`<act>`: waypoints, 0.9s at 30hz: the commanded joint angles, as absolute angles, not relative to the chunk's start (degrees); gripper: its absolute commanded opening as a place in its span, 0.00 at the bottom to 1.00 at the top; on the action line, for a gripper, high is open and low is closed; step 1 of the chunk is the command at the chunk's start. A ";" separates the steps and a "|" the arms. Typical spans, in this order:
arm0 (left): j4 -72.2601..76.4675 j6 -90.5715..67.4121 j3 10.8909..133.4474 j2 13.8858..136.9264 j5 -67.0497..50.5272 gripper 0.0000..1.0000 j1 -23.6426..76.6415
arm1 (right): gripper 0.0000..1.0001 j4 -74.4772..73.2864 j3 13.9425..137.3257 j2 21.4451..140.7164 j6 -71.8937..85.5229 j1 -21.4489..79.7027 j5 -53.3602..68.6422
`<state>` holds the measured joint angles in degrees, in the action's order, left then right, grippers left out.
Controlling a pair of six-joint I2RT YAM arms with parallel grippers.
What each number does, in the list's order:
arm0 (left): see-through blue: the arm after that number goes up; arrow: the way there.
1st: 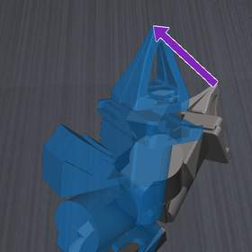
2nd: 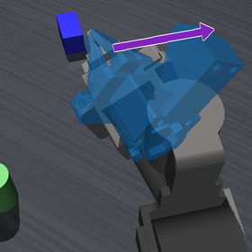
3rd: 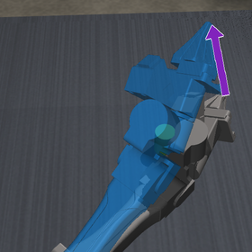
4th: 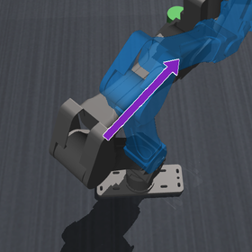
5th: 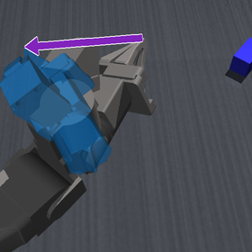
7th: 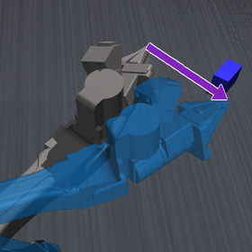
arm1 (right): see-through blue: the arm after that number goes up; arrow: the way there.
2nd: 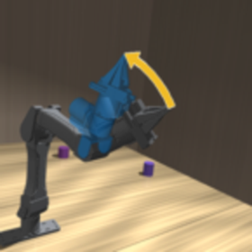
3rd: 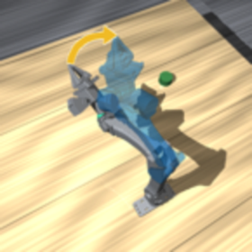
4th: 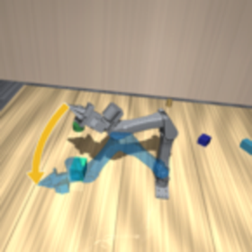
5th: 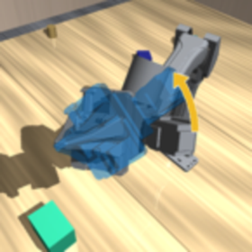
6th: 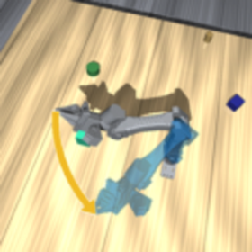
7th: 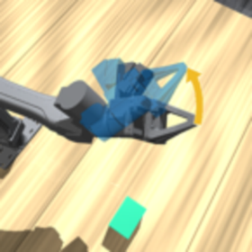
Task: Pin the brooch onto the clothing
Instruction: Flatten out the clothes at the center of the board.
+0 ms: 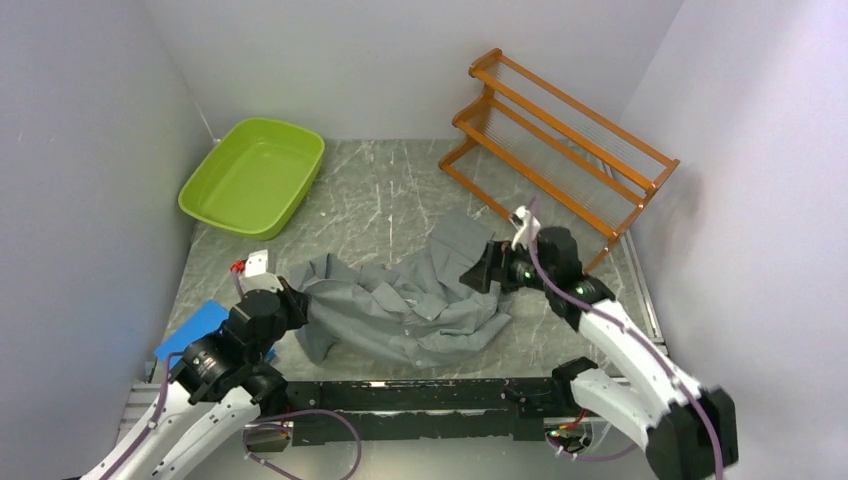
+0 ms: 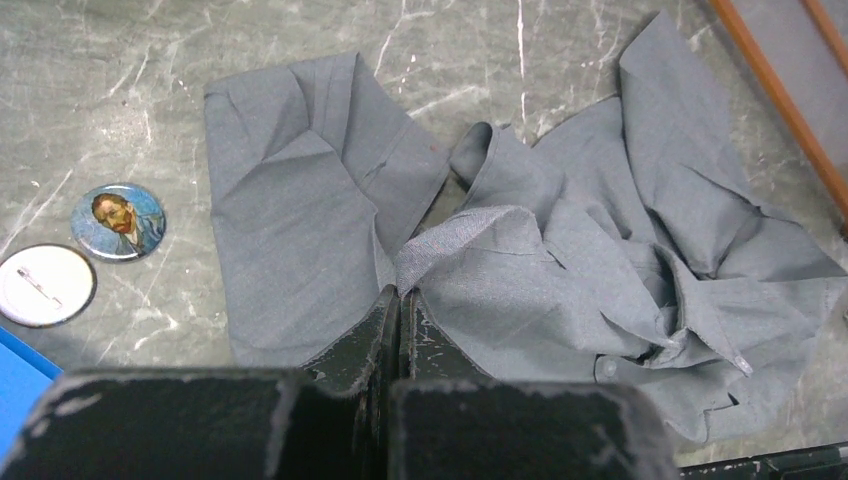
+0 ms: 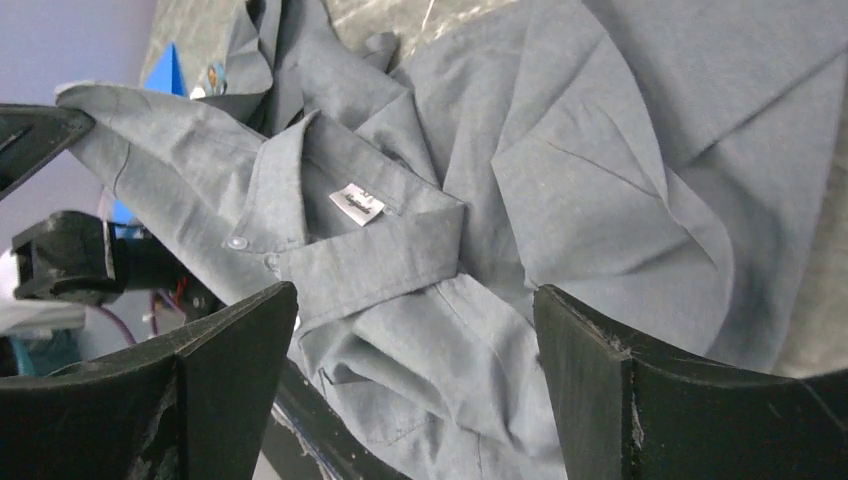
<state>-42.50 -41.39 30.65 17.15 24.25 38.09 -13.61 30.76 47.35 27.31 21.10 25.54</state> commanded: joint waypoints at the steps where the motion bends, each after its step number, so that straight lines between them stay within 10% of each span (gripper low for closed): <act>1: -40.63 -41.69 32.05 20.04 23.39 0.03 38.22 | 0.90 -12.33 39.49 59.97 18.65 21.18 34.17; 21: -35.76 -39.66 32.48 24.24 20.36 0.03 38.23 | 0.74 -13.40 30.28 75.72 22.90 30.44 43.37; 27: -35.09 -39.55 32.51 24.81 19.19 0.03 38.22 | 0.30 -9.97 27.43 69.95 27.09 32.61 41.23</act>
<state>-37.65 -40.51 30.65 24.43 20.51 38.09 -13.19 27.86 74.78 23.97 32.21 42.02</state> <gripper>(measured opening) 0.034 0.431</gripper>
